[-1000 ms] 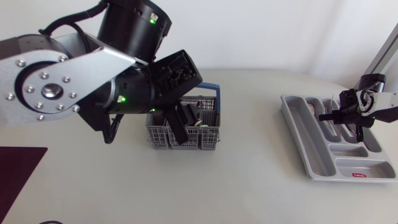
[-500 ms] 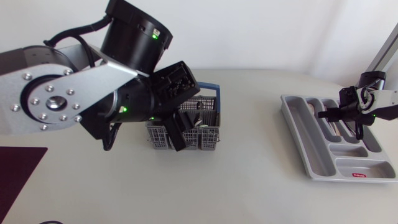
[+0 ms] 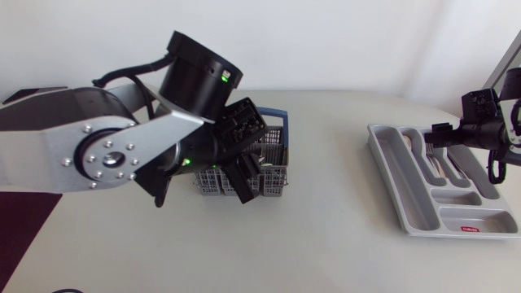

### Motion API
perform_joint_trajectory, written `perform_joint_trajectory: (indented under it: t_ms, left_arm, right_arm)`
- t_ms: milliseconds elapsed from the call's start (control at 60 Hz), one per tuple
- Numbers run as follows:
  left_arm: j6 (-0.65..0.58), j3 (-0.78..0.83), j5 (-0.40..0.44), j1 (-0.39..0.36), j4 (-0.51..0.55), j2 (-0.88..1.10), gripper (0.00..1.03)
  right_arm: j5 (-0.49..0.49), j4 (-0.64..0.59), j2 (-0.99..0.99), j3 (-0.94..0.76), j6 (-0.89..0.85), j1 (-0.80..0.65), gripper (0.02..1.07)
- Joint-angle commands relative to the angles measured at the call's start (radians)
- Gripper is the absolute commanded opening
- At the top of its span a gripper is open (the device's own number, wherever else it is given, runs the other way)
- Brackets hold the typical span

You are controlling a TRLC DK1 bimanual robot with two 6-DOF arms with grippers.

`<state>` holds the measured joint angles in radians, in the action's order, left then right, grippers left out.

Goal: Sort the cutlery from the basket into the organizer compartments.

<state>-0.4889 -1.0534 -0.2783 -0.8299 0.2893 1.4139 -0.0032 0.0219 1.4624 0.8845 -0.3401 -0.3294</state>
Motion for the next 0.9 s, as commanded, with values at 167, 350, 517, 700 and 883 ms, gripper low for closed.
perform_joint_trajectory:
  t_ms: [167,350,517,700,883]
  left_arm:
    - [0.058,-0.034,-0.045,-0.023,-0.013,0.132,0.53]
    - [0.095,-0.125,-0.052,-0.02,0.068,0.194,0.52]
    - [0.141,-0.223,-0.052,-0.009,0.179,0.246,0.52]
    - [0.185,-0.339,-0.052,0.0,0.301,0.316,0.52]
    - [0.239,-0.453,-0.052,0.006,0.424,0.376,0.52]
  right_arm:
    - [-0.026,-0.137,-0.211,-0.111,0.042,0.13,0.82]
    - [-0.024,-0.211,-0.295,-0.14,0.059,0.213,0.82]
    - [-0.018,-0.229,-0.323,-0.17,0.076,0.259,0.82]
    - [-0.015,-0.246,-0.329,-0.182,0.092,0.288,0.84]
    - [-0.015,-0.272,-0.333,-0.18,0.101,0.313,0.85]
